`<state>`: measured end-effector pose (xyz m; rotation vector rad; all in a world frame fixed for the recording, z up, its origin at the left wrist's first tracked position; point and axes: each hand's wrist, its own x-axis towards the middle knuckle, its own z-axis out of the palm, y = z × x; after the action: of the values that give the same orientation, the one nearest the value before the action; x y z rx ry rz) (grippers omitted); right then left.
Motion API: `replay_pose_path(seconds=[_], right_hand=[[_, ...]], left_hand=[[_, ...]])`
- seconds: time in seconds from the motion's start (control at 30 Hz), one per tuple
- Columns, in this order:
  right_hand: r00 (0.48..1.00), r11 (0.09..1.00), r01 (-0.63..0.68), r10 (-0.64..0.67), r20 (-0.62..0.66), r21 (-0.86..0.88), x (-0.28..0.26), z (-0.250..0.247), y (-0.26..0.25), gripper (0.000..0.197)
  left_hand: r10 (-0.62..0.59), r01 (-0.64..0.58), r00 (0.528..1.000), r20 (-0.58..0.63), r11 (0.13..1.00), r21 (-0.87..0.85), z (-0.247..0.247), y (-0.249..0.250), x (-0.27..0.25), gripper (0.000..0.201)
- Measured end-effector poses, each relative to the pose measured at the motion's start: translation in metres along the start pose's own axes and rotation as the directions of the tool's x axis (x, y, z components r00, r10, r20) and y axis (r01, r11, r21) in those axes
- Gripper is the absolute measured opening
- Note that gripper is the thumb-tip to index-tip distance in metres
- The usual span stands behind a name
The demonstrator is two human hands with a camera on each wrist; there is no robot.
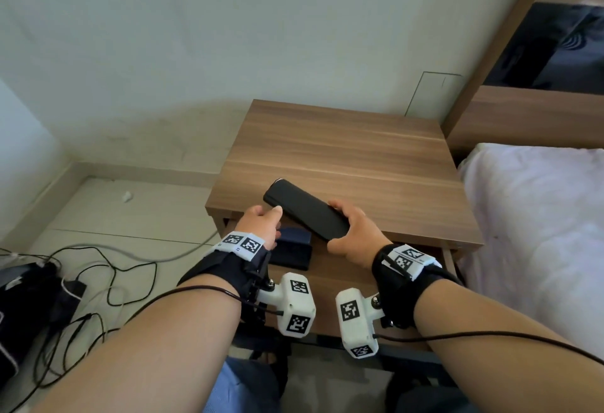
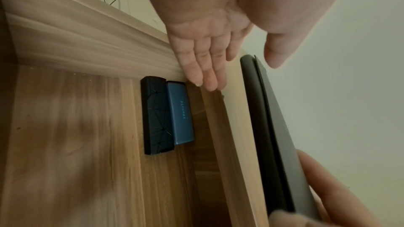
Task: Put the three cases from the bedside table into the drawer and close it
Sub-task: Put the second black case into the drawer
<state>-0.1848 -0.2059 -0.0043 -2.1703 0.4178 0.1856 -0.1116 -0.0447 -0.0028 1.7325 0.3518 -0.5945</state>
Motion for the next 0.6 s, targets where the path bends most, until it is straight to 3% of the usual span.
replay_pose_path(seconds=[0.2,0.33,0.43,0.5,0.6], right_hand=[[0.981,0.998,0.042,-0.048,0.189,0.037,-0.020,0.015,-0.001,0.082],[0.990,0.998,0.025,-0.033,0.138,0.057,-0.022,0.024,0.006,0.082],[0.992,0.981,-0.098,0.082,0.098,0.170,-0.020,0.031,0.018,0.083],[0.971,0.899,-0.236,0.201,0.131,0.369,-0.018,0.036,0.026,0.076],[0.921,0.699,-0.387,0.324,0.216,0.602,-0.015,0.045,0.034,0.053]], left_hand=[[-0.102,0.097,0.995,-0.014,0.970,-0.221,-0.025,-0.015,-0.002,0.046],[-0.131,0.114,0.991,-0.016,0.916,-0.384,-0.029,-0.028,-0.005,0.042],[-0.138,0.106,0.989,-0.049,0.905,-0.412,-0.032,-0.036,-0.004,0.042],[-0.144,0.108,0.988,-0.051,0.896,-0.430,-0.034,-0.041,-0.003,0.043],[-0.144,0.117,0.989,-0.040,0.913,-0.390,-0.032,-0.050,0.000,0.046]])
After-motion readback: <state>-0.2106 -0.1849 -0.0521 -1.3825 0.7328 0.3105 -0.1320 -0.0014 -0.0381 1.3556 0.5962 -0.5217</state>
